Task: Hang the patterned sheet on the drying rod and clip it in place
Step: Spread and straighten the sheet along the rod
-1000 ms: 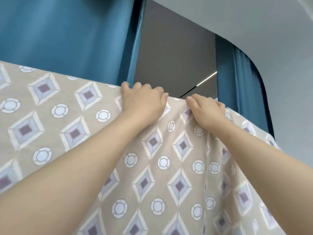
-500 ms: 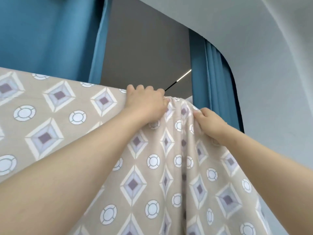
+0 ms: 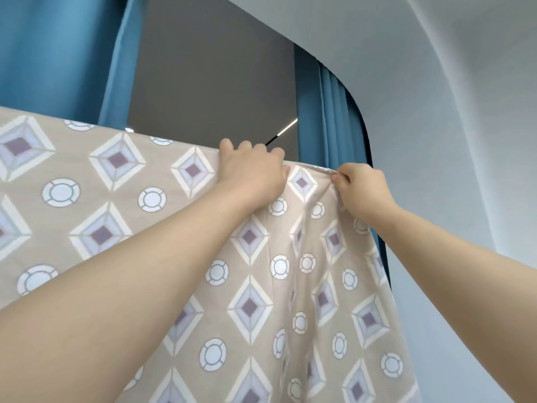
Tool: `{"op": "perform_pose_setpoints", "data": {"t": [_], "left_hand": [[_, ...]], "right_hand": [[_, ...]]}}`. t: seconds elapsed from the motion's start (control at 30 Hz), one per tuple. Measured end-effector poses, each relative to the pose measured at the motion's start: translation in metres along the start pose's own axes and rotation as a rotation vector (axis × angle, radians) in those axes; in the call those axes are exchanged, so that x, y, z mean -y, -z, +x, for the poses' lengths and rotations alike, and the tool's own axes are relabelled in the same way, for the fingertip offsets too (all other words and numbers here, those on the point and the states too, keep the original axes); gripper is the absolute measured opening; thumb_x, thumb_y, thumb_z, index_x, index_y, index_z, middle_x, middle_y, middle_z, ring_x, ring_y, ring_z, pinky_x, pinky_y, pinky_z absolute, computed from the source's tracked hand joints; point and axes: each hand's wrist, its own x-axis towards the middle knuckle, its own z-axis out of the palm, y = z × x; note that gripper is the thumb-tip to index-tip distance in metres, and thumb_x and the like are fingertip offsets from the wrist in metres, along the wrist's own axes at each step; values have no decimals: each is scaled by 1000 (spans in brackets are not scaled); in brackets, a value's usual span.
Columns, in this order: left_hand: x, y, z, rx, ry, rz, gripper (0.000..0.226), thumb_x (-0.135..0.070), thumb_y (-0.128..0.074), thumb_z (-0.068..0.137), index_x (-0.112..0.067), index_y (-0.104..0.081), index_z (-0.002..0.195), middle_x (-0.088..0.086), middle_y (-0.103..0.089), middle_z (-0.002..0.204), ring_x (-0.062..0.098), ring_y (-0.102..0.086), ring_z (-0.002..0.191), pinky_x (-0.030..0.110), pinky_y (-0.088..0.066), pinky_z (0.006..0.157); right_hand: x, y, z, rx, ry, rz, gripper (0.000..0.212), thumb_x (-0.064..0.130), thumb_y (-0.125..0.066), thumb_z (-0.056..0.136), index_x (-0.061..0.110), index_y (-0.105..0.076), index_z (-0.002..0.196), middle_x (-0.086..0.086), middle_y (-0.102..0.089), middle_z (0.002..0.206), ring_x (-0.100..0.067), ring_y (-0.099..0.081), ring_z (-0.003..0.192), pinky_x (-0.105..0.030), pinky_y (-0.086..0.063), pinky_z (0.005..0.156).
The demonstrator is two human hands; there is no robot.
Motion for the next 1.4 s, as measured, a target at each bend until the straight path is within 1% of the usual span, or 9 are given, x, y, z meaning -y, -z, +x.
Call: {"op": "perform_pose_setpoints", "data": {"t": [0.17,0.3,0.6,0.9,1.0,1.1,1.2,1.33,1.4], "left_hand": [[-9,-2,3,40,3,-24,37,-41,-20,99,-25,-50,114,7,-52,118,27,-43,114,45,-24,97],[-12,-3,1,69,11,-3,42,-44,-18,99,-28,-51,118,5,-49,124,30,-39,117,44,-23,98],[-26,8,1,119,-21,30,42,-44,-20,97,-32,-51,122,7,-46,127,31,-36,118,41,-22,98],[-20,-1,-7,-5,-71,37,40,-45,-25,96,-26,-50,121,5,-51,123,31,-40,116,43,-23,98],[-24,-5,-7,-5,-50,38,40,-45,-24,96,-27,-51,119,5,-51,122,32,-39,115,44,-22,100],[-25,-5,-6,12,-20,55,44,-47,-21,97,-30,-50,123,5,-50,125,32,-38,116,43,-23,99],[-24,-6,-6,8,-24,61,44,-48,-21,96,-31,-51,124,5,-49,127,32,-38,117,42,-23,99],[-17,-12,-8,-38,-69,64,43,-46,-23,96,-29,-52,122,4,-50,125,32,-39,116,42,-22,99],[-13,-14,-9,-68,-95,57,42,-47,-24,96,-28,-51,123,3,-51,125,31,-39,116,42,-22,100]], "right_hand": [[-11,4,-4,246,-130,180,27,32,-41,93,15,-56,79,2,-58,77,-23,-53,85,-37,-38,85],[-18,18,-17,520,-225,389,24,6,-36,92,14,-58,93,2,-56,82,-10,-51,74,-16,-33,63],[-14,11,-17,425,-217,148,49,-1,-38,87,16,-42,133,-6,-56,115,-25,-53,101,-30,-45,81],[-25,28,-5,-83,-273,-217,34,4,-36,86,13,-62,106,-13,-56,113,-33,-49,110,-37,-33,90],[-22,28,-3,49,-325,-29,30,6,-35,87,17,-59,100,-9,-59,111,-29,-51,102,-37,-35,88],[-19,24,-12,368,-268,345,40,-2,-34,89,16,-47,123,-5,-56,120,-21,-50,91,-26,-41,69],[-16,14,-21,565,-228,339,38,6,-47,90,16,-47,127,0,-58,98,-16,-55,78,-23,-43,65],[-25,5,-17,502,-254,161,20,20,-53,91,1,-62,91,-6,-56,84,-22,-51,80,-33,-43,76],[-29,6,-13,391,-240,-2,33,28,-49,93,11,-50,65,-3,-49,68,-25,-47,77,-34,-35,76]]}}
